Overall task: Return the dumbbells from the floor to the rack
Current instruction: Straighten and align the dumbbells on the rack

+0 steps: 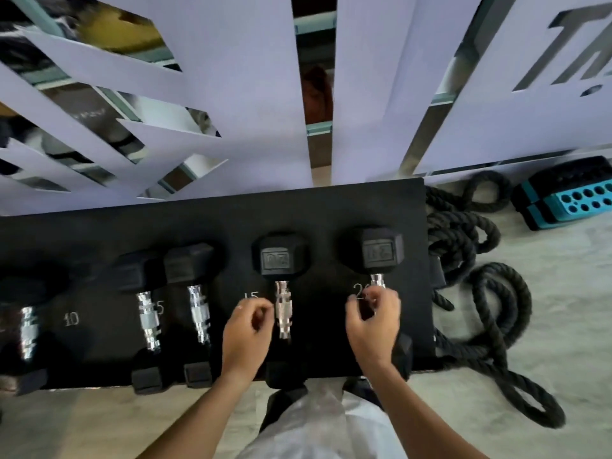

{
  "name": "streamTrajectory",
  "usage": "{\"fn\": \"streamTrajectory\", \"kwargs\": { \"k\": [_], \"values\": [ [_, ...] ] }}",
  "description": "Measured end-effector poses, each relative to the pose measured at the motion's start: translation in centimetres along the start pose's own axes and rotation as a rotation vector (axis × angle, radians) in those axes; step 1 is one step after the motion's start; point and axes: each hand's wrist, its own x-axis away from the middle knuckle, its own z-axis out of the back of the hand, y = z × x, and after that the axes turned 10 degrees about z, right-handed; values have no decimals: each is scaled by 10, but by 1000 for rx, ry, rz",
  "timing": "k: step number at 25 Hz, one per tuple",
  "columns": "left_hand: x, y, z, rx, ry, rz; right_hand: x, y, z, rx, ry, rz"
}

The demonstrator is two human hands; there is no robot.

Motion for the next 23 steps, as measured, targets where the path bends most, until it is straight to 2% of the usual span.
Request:
{"fn": "streamTrajectory", "kwargs": {
  "k": [1, 2, 4, 5, 8, 10, 12, 15, 23],
  "values": [
    [-6, -13, 11, 46, 25, 97, 11, -17, -19, -44, -116, 60],
    [-15, -19, 18, 75, 1, 190, 20, -33, -38, -95, -277, 37],
    [-34, -21, 25, 125, -204, 352, 35, -56, -72, -196, -550, -192],
    [-44, -20, 24, 146, -313, 403, 40, -60, -87, -231, -591, -316],
    [-70, -10, 11, 144, -470, 414, 44, -57, -116, -198, -497, -520],
    [-80, 2, -6, 159, -521, 448, 39, -52, -125, -147, -568, -569],
    [-82, 9, -22, 208, -536, 514, 36, -49, -132, -238, -623, -589],
    [-77, 14, -37, 257, -497, 560, 34, -48, -125, -324, -560, -588],
    [-60, 48, -85, 268, -551, 581, 7, -12, -79, -238, -539, -599]
  ]
}}
